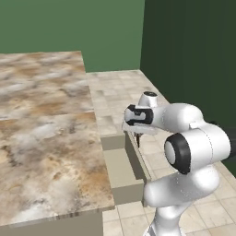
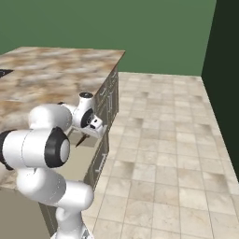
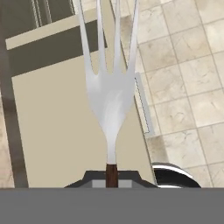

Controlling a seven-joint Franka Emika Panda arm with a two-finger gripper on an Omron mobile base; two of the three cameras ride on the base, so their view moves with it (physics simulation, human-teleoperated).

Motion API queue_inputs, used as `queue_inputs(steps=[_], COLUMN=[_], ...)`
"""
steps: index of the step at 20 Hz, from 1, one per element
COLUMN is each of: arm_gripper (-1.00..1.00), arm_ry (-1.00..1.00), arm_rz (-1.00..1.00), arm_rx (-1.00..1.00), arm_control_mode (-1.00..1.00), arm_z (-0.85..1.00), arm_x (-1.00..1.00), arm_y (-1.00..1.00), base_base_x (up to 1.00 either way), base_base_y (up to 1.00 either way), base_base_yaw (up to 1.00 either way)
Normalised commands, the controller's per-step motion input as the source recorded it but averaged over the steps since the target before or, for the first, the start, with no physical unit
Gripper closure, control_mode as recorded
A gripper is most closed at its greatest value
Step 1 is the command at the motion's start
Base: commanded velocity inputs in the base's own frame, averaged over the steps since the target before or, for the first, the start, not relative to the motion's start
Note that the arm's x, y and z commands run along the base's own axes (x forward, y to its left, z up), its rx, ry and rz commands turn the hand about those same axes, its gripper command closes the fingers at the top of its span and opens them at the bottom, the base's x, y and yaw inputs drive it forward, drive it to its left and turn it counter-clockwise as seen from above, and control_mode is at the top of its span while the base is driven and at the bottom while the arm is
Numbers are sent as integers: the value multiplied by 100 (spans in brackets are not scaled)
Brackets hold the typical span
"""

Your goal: Organize the utensils by type. Pick up the wooden spoons from the counter and place them in the open cabinet. Then pick up the metallic utensils from the counter and place them in the open drawer.

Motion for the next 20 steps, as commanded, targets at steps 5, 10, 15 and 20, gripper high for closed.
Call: queue_inputs(steps=[5, 10, 15, 20], arm_gripper=[100, 100, 100, 100], arm_ry=[5, 2, 6, 1], arm_rz=[-5, 0, 0, 0], arm_rx=[2, 0, 0, 0], arm_control_mode=[-100, -100, -100, -100], arm_z=[-34, -44, -45, -36], arm_x=[27, 32, 24, 15], arm_y=[5, 4, 4, 4], base_base_x=[0, 0, 0, 0], base_base_y=[0, 0, 0, 0], base_base_yaw=[0, 0, 0, 0])
